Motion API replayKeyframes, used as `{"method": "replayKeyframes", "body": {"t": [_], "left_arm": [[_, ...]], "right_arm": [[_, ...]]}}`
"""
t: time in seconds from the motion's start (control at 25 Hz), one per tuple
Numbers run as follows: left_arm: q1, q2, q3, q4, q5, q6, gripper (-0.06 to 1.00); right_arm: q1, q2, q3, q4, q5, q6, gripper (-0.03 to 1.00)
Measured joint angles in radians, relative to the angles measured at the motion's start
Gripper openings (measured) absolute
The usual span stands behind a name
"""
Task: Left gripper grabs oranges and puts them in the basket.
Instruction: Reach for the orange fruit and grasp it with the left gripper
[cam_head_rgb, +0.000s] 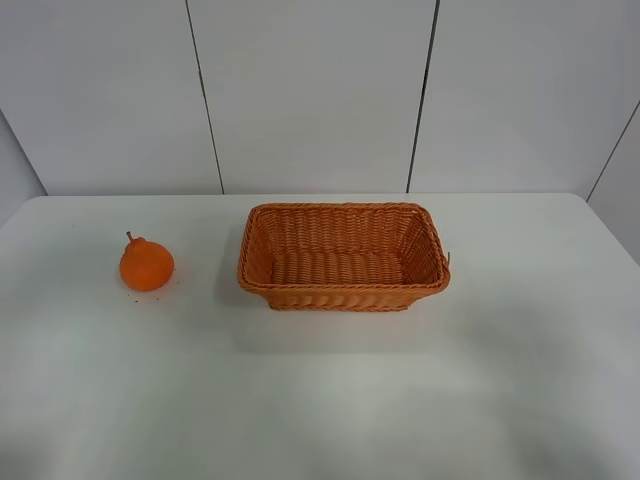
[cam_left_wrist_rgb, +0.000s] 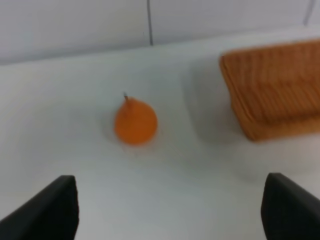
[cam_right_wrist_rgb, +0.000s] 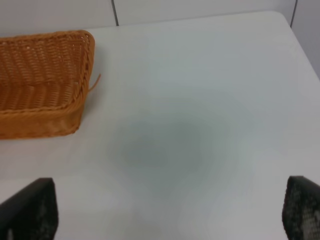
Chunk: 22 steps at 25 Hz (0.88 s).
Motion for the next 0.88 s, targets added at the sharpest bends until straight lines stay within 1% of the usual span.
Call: {"method": "replayKeyframes", "body": {"t": [0.08, 0.28, 0.56, 0.72, 0.88], "left_arm": [[0.000, 0.085, 0.000, 0.009, -0.061, 0.000, 0.85], [0.000, 0.380, 0.003, 0.022, -0.097, 0.000, 0.85], [0.000, 0.776, 0.004, 0.024, -0.267, 0.043, 0.85], [0.000, 0.929, 0.007, 0.024, -0.415, 0.045, 0.85], [0.000, 1.049, 0.007, 0.026, -0.510, 0.055, 0.85]], "right_arm": [[0.000, 0.000, 0.000, 0.000, 0.000, 0.000, 0.69], [0.000, 0.000, 0.000, 0.000, 0.000, 0.000, 0.69], [0.000, 0.000, 0.000, 0.000, 0.000, 0.000, 0.69], [0.000, 0.000, 0.000, 0.000, 0.000, 0.000, 0.69], [0.000, 0.000, 0.000, 0.000, 0.000, 0.000, 0.69]]}}
